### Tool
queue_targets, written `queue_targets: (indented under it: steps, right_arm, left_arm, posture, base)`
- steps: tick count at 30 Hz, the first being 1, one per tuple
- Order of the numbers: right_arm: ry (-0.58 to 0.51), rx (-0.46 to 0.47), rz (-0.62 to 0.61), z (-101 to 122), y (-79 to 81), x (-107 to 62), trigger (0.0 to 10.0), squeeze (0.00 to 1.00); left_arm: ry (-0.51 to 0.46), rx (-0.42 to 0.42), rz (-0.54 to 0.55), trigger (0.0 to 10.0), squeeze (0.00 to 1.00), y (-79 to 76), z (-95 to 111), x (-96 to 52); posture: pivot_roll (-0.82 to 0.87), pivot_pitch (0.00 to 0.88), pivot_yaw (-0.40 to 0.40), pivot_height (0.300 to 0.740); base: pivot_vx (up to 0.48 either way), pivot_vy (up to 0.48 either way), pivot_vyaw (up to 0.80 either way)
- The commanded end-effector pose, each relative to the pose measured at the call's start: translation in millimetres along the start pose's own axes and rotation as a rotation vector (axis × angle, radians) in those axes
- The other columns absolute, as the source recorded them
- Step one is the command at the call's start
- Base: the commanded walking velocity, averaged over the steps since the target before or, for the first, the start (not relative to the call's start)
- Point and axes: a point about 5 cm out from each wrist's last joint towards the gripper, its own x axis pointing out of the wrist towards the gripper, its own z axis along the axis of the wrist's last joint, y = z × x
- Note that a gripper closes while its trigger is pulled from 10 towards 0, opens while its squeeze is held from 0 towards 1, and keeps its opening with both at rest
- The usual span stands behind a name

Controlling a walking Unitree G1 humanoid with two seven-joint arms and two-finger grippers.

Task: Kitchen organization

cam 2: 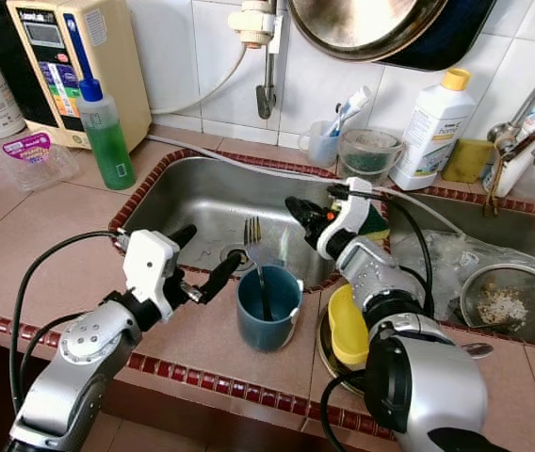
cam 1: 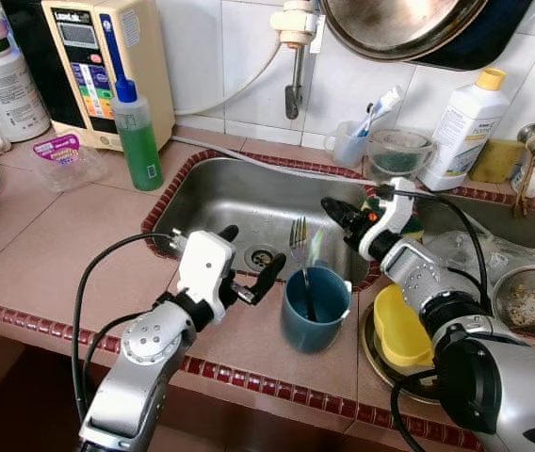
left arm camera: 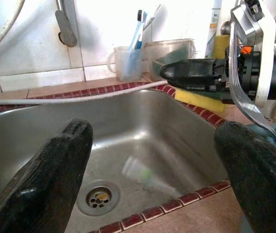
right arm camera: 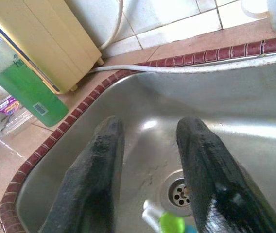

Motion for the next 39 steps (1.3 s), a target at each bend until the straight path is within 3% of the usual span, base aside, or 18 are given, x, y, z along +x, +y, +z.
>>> queue_targets:
  steps: [1,7,11,21,29,30,31,32,33,39]
  right_arm:
    - [-0.023,-0.003,0.009,6,1.9,1.6,10.0,1.0]
    - [-0.042,-0.007,0.008,9,2.8,2.3,10.0,1.0]
    - [-0.053,-0.057,-0.005,12,2.6,2.5,10.0,1.0]
    - [-0.13,-0.165,-0.01,29,3.8,2.0,10.0,1.0]
    - [-0.201,-0.304,-0.021,42,4.9,-1.1,10.0,1.0]
    - [-0.213,-0.316,-0.019,44,5.0,-1.8,10.0,0.78]
    - [-0.221,-0.333,-0.019,46,5.0,-2.5,10.0,0.15]
    - [-0.221,-0.333,-0.019,46,5.0,-2.5,10.0,0.15]
    - [-0.246,-0.377,-0.023,50,5.3,-4.7,10.0,0.0]
    - [-0.332,-0.453,-0.025,56,10.4,-10.1,10.0,0.0]
  left_arm:
    - [-0.017,0.009,-0.01,10.0,0.0,-1.7,5,1.6]
    - [-0.016,0.011,-0.014,10.0,0.0,-1.7,4,1.3]
    - [-0.011,0.025,-0.014,10.0,0.0,0.2,4,1.1]
    - [0.019,0.081,0.023,10.0,0.0,28.5,3,-7.4]
    - [0.044,0.116,0.048,10.0,0.0,51.9,4,-16.3]
    - [0.047,0.117,0.049,10.0,0.0,53.4,4,-17.1]
    - [0.049,0.118,0.049,10.0,0.0,54.6,5,-17.6]
    - [0.049,0.118,0.049,10.0,0.0,54.6,5,-17.6]
    - [0.049,0.11,0.048,10.0,0.0,56.4,5,-18.9]
    - [0.033,0.041,0.043,10.0,0.0,59.8,7,-20.0]
  posture:
    - [-0.01,0.045,-0.027,0.74]
    - [-0.01,0.039,-0.025,0.74]
    - [-0.01,0.04,-0.024,0.74]
    - [-0.01,0.042,-0.021,0.74]
    - [-0.01,0.051,-0.018,0.74]
    - [-0.01,0.052,-0.015,0.74]
    - [-0.01,0.052,-0.015,0.74]
    - [-0.01,0.052,-0.015,0.74]
    - [-0.01,0.053,-0.011,0.74]
    - [-0.02,0.055,-0.011,0.74]
  base:
    - [0.0,0.0,0.0]
    - [0.0,0.0,0.0]
    - [0.0,0.0,0.0]
    - [0.0,0.0,0.0]
    - [0.0,0.0,0.0]
    - [0.0,0.0,0.0]
    - [0.0,0.0,0.0]
    - [0.0,0.0,0.0]
    - [0.0,0.0,0.0]
    - [0.0,0.0,0.0]
